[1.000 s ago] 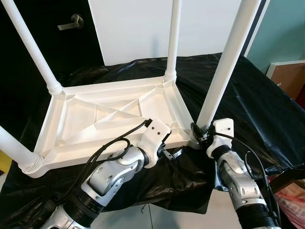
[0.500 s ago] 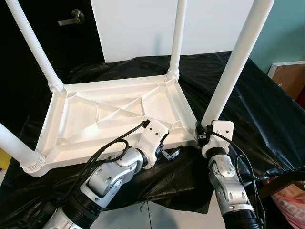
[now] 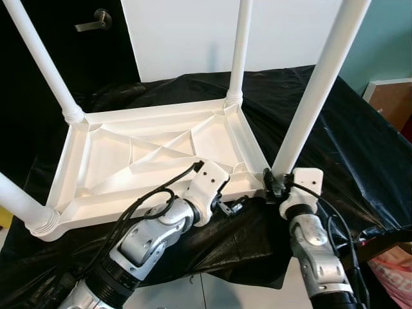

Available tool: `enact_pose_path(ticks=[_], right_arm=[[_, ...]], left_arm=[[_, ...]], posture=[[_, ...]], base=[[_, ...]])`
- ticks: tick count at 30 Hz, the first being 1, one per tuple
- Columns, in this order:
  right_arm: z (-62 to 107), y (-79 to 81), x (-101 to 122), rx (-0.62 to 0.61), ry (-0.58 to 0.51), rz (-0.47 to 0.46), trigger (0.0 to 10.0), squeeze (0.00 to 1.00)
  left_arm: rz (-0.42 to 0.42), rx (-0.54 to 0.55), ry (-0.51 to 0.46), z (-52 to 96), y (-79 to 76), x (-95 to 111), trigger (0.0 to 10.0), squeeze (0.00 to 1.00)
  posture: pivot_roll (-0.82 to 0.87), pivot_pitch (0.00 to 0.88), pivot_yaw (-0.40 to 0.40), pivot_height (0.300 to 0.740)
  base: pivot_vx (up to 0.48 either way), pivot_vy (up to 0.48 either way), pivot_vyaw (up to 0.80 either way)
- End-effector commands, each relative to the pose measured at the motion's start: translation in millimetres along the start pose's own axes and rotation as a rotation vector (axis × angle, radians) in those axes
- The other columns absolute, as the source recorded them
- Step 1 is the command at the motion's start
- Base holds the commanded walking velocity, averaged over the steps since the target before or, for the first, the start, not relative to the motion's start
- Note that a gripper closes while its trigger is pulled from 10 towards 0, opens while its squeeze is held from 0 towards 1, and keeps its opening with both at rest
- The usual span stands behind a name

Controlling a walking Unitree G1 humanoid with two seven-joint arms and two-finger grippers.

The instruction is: Building children table

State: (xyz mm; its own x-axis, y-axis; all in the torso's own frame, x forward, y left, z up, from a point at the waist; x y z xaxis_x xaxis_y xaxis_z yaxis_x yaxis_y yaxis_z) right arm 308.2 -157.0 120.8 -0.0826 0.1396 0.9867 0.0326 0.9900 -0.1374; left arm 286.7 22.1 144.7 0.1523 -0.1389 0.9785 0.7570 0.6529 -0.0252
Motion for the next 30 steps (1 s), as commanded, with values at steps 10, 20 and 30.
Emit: enact_pose_path(ticks=[10, 20, 30], right_arm=[[4.2, -13.0, 7.8, 0.160, -0.053, -0.005, 10.0, 0.00], [-0.7, -13.0, 10.4, 0.510, -0.068, 0.057, 10.0, 0.00], [-13.6, -4.8, 6.6, 0.708, -0.038, 0.133, 10.0, 0.00]], left_arm=[[-0.008, -0.135, 0.010, 0.9, -11.4, -1.1, 10.0, 0.00], [0.004, -0.148, 0.020, 2.9, -12.7, -3.2, 10.0, 0.00], [-0.010, -0.166, 0.027, 3.3, -11.9, -0.8, 10.0, 0.00]], posture=[[-0.17, 0.061, 0.010, 0.740], [-0.15, 0.059, 0.015, 0.740], [-0.15, 0.054, 0.026, 0.740]], base=[[0.000, 0.000, 0.00], [0.000, 0.000, 0.00], [0.000, 0.000, 0.00]])
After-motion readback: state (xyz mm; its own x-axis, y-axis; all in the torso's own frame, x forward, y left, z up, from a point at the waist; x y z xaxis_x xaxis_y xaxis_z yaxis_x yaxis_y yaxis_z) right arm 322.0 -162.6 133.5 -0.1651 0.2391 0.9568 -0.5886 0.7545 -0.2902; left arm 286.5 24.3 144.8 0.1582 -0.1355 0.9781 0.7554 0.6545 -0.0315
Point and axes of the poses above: a point about 5 cm out from each wrist's last joint towards the gripper, its own z axis pointing back from the gripper into the wrist, its own x axis along the axis of the wrist's last joint, y = z × x, the point moved 3 cm from there along -z, pointing out of the wrist towards the gripper, and after that the axes turned 7 degrees about z, right-handed, at the moved point
